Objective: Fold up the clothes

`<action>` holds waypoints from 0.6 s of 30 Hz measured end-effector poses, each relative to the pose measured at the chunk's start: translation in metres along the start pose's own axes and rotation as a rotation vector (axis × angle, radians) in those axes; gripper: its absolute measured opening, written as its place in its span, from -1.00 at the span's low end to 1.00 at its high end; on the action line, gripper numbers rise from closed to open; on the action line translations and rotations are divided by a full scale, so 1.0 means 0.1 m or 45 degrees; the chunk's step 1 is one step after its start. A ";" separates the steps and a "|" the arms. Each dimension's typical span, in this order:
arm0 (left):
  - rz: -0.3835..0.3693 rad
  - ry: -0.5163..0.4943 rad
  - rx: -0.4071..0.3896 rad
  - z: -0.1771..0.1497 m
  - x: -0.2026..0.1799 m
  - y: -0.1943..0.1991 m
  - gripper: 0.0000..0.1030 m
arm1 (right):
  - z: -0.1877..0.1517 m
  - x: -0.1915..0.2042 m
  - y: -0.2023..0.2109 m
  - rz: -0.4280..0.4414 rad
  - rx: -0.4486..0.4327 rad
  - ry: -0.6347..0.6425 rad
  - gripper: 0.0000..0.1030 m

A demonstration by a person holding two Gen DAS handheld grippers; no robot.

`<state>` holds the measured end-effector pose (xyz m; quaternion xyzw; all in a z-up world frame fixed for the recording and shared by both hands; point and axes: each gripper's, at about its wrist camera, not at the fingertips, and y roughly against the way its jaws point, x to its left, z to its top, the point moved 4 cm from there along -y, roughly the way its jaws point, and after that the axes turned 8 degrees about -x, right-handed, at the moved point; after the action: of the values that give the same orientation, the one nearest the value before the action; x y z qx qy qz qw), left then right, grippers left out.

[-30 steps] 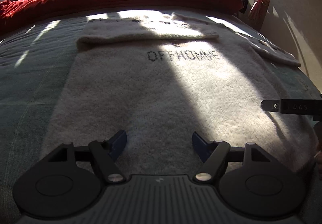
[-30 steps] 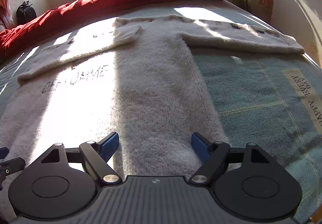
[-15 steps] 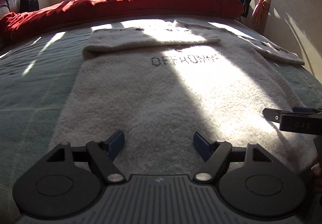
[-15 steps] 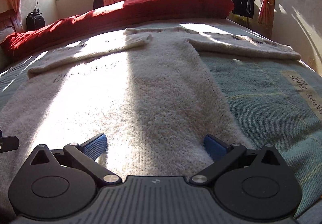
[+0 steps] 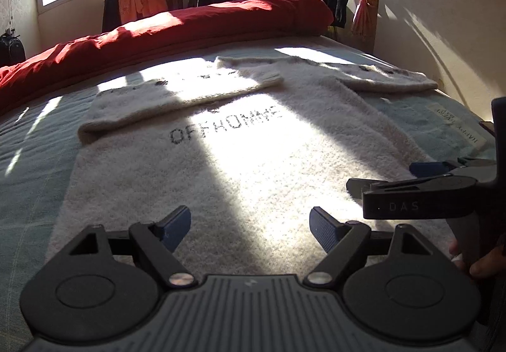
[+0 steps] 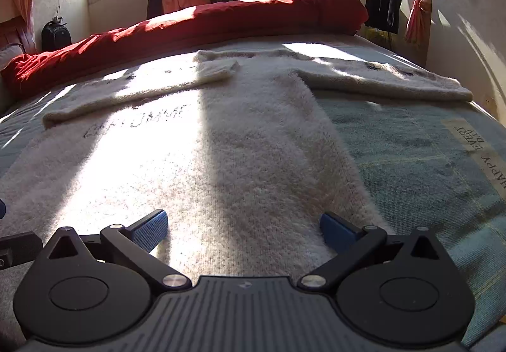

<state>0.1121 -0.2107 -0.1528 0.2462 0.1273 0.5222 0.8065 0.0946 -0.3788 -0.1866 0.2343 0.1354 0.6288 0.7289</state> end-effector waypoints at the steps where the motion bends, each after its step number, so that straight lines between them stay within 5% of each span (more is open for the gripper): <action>1: -0.001 -0.027 0.010 0.01 -0.05 -0.07 0.59 | 0.00 0.00 0.00 0.000 0.001 -0.001 1.00; 12: -0.041 0.013 0.134 -0.45 -0.09 0.22 0.64 | 0.01 -0.04 0.00 0.023 0.015 -0.040 1.00; 18: 0.032 0.104 0.056 -0.25 0.27 0.27 0.64 | 0.01 -0.04 0.00 0.026 0.015 -0.045 1.00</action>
<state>0.0905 -0.1709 -0.1581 0.2439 0.1684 0.5390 0.7885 0.0940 -0.3833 -0.1860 0.2508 0.1238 0.6312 0.7234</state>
